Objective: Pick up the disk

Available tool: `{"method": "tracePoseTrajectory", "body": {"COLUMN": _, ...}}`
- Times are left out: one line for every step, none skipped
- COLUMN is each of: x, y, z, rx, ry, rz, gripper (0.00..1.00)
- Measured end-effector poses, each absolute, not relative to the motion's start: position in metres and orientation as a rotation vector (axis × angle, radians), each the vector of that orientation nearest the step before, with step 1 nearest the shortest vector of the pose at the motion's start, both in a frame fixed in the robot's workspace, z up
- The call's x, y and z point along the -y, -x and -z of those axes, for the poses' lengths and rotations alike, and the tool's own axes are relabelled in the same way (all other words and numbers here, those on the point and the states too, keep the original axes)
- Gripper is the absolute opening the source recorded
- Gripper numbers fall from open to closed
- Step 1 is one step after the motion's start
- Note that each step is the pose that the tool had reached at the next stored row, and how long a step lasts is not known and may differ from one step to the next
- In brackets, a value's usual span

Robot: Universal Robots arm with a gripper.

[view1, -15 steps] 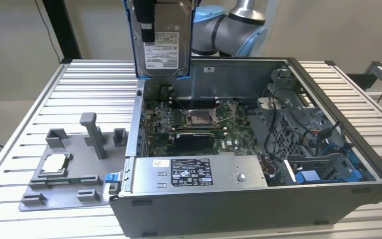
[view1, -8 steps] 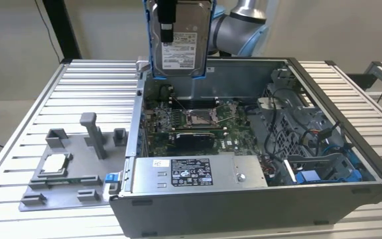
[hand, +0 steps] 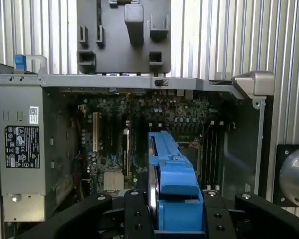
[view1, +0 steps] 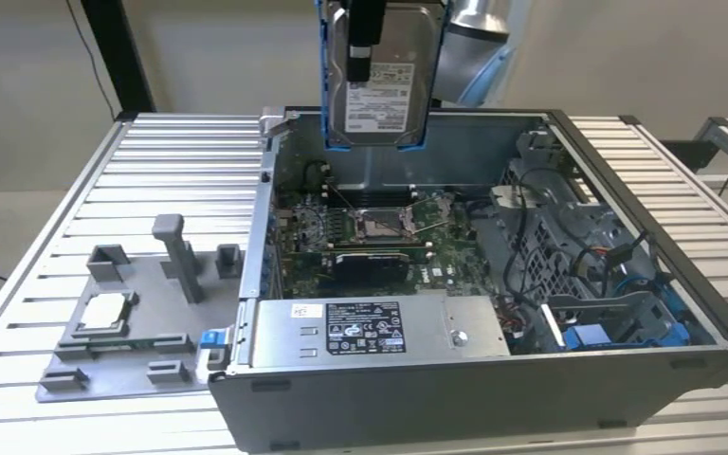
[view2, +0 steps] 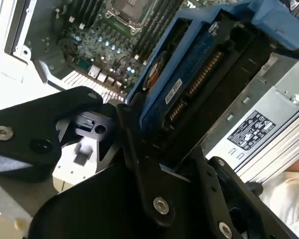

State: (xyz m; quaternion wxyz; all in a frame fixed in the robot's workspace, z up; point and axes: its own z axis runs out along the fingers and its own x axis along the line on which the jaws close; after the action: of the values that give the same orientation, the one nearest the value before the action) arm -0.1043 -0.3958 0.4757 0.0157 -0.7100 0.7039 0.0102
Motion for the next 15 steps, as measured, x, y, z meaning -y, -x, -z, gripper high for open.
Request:
{"method": "tracePoseTrajectory", "body": {"x": 0.396, "y": 0.101, "z": -0.476, "rx": -2.190, "ry": 2.209, "rz": -0.032, "gripper": 0.00}}
{"method": "tracePoseTrajectory", "body": {"x": 0.397, "y": 0.100, "z": -0.476, "rx": -2.190, "ry": 2.209, "rz": -0.032, "gripper": 0.00}}
{"method": "tracePoseTrajectory", "body": {"x": 0.397, "y": 0.099, "z": -0.476, "rx": -2.190, "ry": 2.208, "rz": -0.032, "gripper": 0.00}}
{"method": "tracePoseTrajectory", "body": {"x": 0.397, "y": 0.099, "z": -0.476, "rx": -2.190, "ry": 2.208, "rz": -0.032, "gripper": 0.00}}
{"method": "tracePoseTrajectory", "body": {"x": 0.397, "y": 0.099, "z": -0.476, "rx": -2.190, "ry": 2.208, "rz": -0.032, "gripper": 0.00}}
{"method": "tracePoseTrajectory", "body": {"x": 0.397, "y": 0.099, "z": -0.476, "rx": -2.191, "ry": 2.209, "rz": -0.031, "gripper": 0.00}}
{"method": "tracePoseTrajectory", "body": {"x": 0.398, "y": 0.099, "z": -0.476, "rx": -2.191, "ry": 2.209, "rz": -0.031, "gripper": 0.00}}
{"method": "tracePoseTrajectory", "body": {"x": 0.399, "y": 0.099, "z": -0.476, "rx": -2.191, "ry": 2.209, "rz": -0.031, "gripper": 0.00}}
{"method": "tracePoseTrajectory", "body": {"x": 0.403, "y": 0.099, "z": -0.476, "rx": -2.191, "ry": 2.209, "rz": -0.031, "gripper": 0.00}}
{"method": "tracePoseTrajectory", "body": {"x": 0.407, "y": 0.099, "z": -0.476, "rx": -2.192, "ry": 2.208, "rz": -0.032, "gripper": 0.00}}
{"method": "tracePoseTrajectory", "body": {"x": 0.410, "y": 0.099, "z": -0.476, "rx": -2.192, "ry": 2.208, "rz": -0.032, "gripper": 0.00}}
{"method": "tracePoseTrajectory", "body": {"x": 0.414, "y": 0.099, "z": -0.476, "rx": -2.192, "ry": 2.208, "rz": -0.032, "gripper": 0.00}}
{"method": "tracePoseTrajectory", "body": {"x": 0.417, "y": 0.099, "z": -0.476, "rx": -2.193, "ry": 2.207, "rz": -0.032, "gripper": 0.00}}
{"method": "tracePoseTrajectory", "body": {"x": 0.421, "y": 0.099, "z": -0.476, "rx": -2.193, "ry": 2.207, "rz": -0.032, "gripper": 0.00}}
{"method": "tracePoseTrajectory", "body": {"x": 0.424, "y": 0.099, "z": -0.476, "rx": -2.194, "ry": 2.207, "rz": -0.032, "gripper": 0.00}}
